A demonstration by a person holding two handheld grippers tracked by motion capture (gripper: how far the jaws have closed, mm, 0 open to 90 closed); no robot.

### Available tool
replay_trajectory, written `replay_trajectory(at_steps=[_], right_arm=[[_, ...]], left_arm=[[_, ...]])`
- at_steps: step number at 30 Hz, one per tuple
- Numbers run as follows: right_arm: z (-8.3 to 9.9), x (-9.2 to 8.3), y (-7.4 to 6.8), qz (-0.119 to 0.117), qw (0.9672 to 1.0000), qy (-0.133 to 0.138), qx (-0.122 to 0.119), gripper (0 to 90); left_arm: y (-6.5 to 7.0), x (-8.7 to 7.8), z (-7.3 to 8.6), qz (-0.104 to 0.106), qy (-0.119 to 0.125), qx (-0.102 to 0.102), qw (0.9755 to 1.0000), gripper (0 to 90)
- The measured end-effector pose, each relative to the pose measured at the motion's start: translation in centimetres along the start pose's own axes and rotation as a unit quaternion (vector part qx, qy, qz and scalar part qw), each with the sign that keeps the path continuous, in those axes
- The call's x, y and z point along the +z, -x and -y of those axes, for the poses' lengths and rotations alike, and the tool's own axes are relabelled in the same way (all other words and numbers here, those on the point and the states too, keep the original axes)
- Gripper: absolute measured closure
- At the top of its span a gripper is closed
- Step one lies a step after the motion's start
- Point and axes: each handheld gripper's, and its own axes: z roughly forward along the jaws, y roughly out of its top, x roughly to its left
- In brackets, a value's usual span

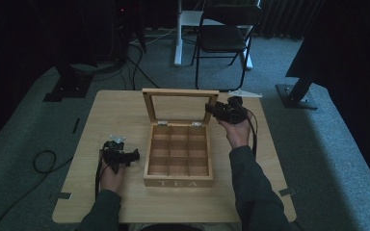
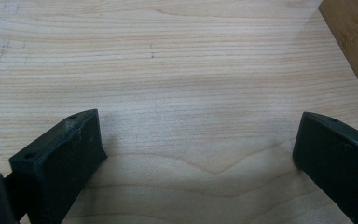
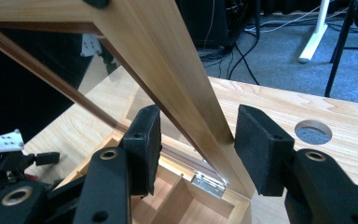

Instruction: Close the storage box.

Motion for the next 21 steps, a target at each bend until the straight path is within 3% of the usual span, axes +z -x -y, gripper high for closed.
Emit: replay_trajectory(at_steps=[7,21], right_arm=[[0.4,-0.7,-0.7,0.015,0.9998,-0.003,-0.014,51.2],[1.3,-1.8,-1.4,0.010,0.9998,-0.007,-0.014,50.9]], left_arm=[[0.1,0.0,0.0,0.001,0.001,0.000,1.0000,1.6],[0.4,0.1,-0.1,0.008,0.000,0.007,0.9999,1.6]])
